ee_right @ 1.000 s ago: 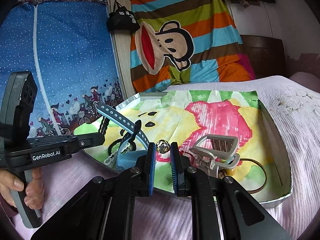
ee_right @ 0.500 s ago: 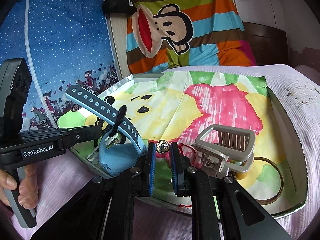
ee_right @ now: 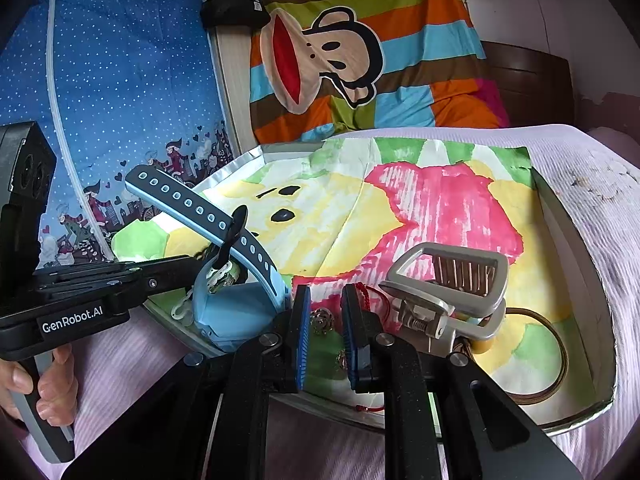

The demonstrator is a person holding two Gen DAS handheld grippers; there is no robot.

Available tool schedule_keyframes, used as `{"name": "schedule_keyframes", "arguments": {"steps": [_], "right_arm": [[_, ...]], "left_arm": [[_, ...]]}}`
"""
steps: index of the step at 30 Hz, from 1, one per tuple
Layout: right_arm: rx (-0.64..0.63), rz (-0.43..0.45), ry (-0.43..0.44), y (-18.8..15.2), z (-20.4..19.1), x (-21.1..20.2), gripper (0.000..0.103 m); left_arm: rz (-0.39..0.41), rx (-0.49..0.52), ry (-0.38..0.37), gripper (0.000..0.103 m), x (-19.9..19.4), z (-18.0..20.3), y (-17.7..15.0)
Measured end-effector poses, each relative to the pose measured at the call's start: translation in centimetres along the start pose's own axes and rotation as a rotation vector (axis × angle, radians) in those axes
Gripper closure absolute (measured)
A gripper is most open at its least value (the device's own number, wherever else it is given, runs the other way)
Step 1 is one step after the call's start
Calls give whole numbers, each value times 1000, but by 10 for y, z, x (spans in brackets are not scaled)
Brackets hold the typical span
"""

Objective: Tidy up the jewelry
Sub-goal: 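Open both tools to release the hair tie and stud into the tray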

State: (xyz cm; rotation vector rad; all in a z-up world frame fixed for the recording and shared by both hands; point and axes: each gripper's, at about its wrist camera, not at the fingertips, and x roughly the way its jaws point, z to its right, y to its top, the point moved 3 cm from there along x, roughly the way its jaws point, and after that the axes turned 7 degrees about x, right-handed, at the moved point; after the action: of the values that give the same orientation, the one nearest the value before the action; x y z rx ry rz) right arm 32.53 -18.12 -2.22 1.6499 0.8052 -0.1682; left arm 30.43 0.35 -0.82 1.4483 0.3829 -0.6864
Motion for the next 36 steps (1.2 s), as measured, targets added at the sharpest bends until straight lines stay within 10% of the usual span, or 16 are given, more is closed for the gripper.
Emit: {"name": "schedule_keyframes", "arguments": {"steps": [22, 36], "right_arm": [[20, 232, -89, 4, 5, -70, 29], [58, 308, -96, 3, 14, -98, 2]], "left_arm": [[220, -52, 111, 13, -56, -5, -14], [297, -41, 188, 0, -77, -4, -16]]}}
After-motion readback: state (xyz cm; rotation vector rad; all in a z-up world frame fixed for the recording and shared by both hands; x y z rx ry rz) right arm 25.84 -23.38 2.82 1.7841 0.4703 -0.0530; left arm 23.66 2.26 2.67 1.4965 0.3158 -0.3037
